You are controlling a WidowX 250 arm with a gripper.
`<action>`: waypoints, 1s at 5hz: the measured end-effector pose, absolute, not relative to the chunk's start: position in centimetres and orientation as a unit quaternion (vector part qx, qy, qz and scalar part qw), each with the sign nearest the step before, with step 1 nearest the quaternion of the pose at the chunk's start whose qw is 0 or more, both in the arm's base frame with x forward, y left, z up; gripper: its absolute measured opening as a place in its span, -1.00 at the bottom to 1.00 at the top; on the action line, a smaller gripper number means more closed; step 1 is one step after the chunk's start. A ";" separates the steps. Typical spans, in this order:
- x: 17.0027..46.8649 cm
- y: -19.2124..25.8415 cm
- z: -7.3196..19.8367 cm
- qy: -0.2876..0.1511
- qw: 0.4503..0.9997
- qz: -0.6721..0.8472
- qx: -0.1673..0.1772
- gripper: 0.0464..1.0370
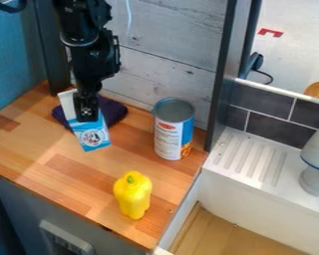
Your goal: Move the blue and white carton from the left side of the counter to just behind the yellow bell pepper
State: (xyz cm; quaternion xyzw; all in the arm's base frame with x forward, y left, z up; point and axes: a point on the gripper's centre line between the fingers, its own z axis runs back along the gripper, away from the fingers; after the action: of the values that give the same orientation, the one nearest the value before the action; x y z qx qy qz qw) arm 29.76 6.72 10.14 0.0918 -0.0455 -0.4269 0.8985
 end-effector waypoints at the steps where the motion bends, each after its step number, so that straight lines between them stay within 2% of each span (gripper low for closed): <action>1: 29.2 5.4 10.1 -0.047 0.889 -0.447 0.091 0.59; 3: 29.1 3.0 9.3 -0.060 0.872 -0.476 0.097 0.59; 4: 30.3 2.0 8.6 -0.071 0.867 -0.478 0.121 0.59; 5: 31.2 2.0 6.4 -0.046 0.870 -0.476 0.116 0.59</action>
State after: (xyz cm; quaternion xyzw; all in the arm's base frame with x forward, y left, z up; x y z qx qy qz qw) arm 31.17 2.04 6.41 0.1165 -0.0462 -0.4764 0.8703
